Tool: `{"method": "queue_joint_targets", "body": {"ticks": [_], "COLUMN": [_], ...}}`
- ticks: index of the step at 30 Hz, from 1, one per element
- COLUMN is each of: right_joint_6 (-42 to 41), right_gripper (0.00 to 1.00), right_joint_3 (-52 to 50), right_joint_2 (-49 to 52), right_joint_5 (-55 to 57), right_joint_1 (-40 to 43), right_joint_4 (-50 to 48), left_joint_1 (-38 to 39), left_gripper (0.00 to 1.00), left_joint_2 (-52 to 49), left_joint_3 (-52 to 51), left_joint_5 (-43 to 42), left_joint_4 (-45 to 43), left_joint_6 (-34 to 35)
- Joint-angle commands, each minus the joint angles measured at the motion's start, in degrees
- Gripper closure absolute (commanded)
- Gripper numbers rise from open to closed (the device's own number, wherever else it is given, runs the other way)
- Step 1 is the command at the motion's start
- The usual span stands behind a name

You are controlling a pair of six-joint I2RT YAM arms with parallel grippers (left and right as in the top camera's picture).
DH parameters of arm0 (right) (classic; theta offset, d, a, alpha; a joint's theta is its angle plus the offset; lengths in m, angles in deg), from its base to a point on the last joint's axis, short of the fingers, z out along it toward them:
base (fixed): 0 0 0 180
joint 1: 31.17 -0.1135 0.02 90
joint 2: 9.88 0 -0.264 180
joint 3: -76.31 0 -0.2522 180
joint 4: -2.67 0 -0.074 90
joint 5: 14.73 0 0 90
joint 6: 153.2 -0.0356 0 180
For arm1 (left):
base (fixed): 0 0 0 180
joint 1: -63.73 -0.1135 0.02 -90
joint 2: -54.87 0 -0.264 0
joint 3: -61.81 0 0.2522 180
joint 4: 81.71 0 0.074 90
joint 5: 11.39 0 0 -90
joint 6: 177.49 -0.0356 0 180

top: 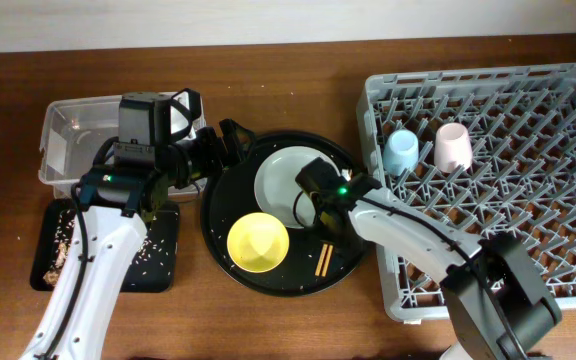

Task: Sort waste into correct bins and load items into the dishwasher rack
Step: 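Reach the right gripper to the round tray and grasp a chopstick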

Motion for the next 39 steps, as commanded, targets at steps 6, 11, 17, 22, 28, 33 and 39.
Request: {"method": "queue_joint_targets", "body": {"ticks": [6,11,17,22,28,33,39], "right_joint_6": [-2.12,-2.12,-2.1,-2.08,-2.1,-2.1,5.31], "right_gripper": [0.86,0.86,0.86,0.81,0.81,0.96,0.96], "right_joint_3": [-1.44,-4.83,-5.66,-5.66,-8.0,-8.0,1.22], "right_joint_2": [-0.44,-0.44,0.0,0.31,0.31,0.31,-2.73], "right_joint_5": [1.16,1.11,2.49,2.67,4.31,3.89,3.72], "right_joint_1": [-0.2,-0.2,-0.2,-0.2,-0.2,-0.2,-0.2], "right_joint_4": [-2.67,-7.21,-8.02,-7.26,-9.9,-10.1,-0.26], "left_joint_1": [-0.11,-0.11,-0.09,-0.11,-0.11,-0.11,-0.11], "left_gripper": [0.01,0.01,0.01,0.01,0.01,0.01,0.01], "left_joint_2": [0.2,0.17,0.17,0.2,0.2,0.17,0.17], "left_joint_3": [0.04,0.04,0.04,0.04,0.04,0.04,0.04], "left_joint_5": [0.0,0.0,0.0,0.02,0.0,0.0,0.0], "left_joint_4": [-0.07,-0.07,-0.07,-0.07,-0.07,-0.07,-0.07], "left_joint_6": [-0.76,-0.76,-0.76,-0.76,-0.76,-0.76,-0.76]}}
